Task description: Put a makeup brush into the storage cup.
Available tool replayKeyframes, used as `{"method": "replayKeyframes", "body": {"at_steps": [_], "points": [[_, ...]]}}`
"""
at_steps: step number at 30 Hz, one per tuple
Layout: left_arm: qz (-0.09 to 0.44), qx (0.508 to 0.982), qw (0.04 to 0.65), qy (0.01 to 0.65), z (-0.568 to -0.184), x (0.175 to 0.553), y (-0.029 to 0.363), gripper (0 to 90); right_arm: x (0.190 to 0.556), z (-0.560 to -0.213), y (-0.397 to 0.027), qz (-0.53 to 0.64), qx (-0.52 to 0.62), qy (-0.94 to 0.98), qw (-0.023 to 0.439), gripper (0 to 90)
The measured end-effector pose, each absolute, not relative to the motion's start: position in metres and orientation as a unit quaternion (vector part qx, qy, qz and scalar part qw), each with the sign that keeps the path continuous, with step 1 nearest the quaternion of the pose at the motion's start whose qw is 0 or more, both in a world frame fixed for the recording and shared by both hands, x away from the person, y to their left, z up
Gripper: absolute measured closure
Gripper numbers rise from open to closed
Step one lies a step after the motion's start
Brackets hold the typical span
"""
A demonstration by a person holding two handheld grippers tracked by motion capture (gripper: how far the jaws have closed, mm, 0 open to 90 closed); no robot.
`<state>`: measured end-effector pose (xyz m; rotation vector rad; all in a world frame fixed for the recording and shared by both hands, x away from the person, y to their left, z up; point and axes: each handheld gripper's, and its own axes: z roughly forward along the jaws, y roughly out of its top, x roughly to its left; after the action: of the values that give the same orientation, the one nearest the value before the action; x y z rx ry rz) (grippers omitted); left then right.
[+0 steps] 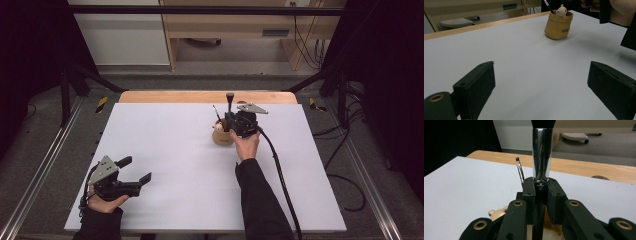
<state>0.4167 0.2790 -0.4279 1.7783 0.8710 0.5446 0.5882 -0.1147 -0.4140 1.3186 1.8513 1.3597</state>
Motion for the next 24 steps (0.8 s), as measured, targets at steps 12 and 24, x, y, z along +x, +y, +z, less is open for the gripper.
{"method": "replayKeyframes", "body": {"at_steps": [12,24], "points": [[0.228,0.740,0.518,0.363,-0.4278,0.4166,0.2790,7.2,0.5899,-0.4187,-0.1129,0.479,0.489,0.687,0.243,79.0],[0.228,0.741,0.517,0.363,-0.4278,0.4164,0.2783,7.4,0.5847,-0.4152,-0.1153,0.453,0.493,0.702,0.242,72.3]]}}
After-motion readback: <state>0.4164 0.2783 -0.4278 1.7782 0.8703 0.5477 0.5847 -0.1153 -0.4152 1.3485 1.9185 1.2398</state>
